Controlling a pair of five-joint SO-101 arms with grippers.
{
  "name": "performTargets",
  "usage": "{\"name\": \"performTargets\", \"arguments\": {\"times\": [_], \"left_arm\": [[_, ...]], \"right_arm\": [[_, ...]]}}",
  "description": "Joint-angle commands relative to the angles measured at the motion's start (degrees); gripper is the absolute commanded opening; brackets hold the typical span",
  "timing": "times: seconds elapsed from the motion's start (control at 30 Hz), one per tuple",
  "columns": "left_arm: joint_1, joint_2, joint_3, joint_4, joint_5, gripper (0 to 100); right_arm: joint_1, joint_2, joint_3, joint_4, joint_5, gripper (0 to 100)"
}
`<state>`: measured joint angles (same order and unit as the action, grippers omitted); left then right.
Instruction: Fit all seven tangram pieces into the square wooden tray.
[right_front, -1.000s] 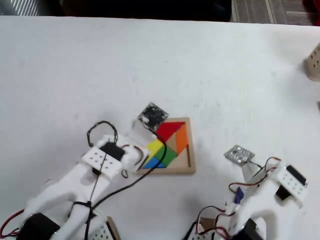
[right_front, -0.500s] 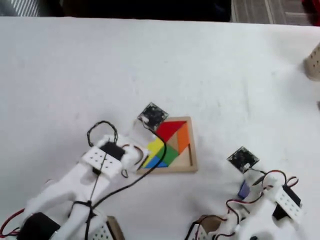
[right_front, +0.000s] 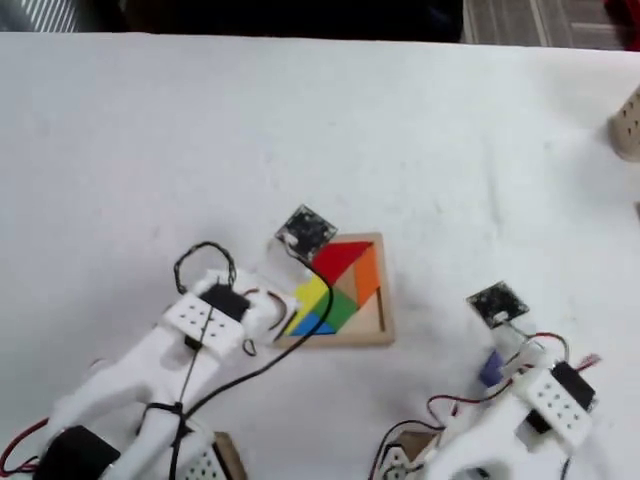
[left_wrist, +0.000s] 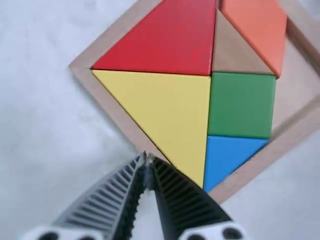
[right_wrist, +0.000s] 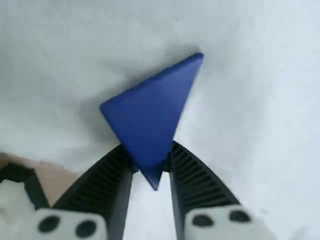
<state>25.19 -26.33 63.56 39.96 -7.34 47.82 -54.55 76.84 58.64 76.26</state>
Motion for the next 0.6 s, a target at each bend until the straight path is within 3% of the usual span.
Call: {"name": "performTargets", "arguments": {"times": [0.0,0.17,0.33,0.57], "left_arm": [[-0.4,-1.71,-2.46,-0.44,-0.53,2],[-0.4,-1.71,-2.46,-0.44,-0.53,2],[-0.4,-1.71,-2.46,0.7,-0.53,2],[-0.48,-1.71,-2.46,0.7,-0.53,2]], "right_arm": [[0.66,-10.86,-2.37,9.98,-0.44,4.4],[0.66,-22.81,-2.73,22.37,-0.53,19.4],[-1.71,-26.07,-2.46,21.14,-8.53,17.6],[-9.01,-16.57,-6.42,20.09,-19.08,17.0]]}}
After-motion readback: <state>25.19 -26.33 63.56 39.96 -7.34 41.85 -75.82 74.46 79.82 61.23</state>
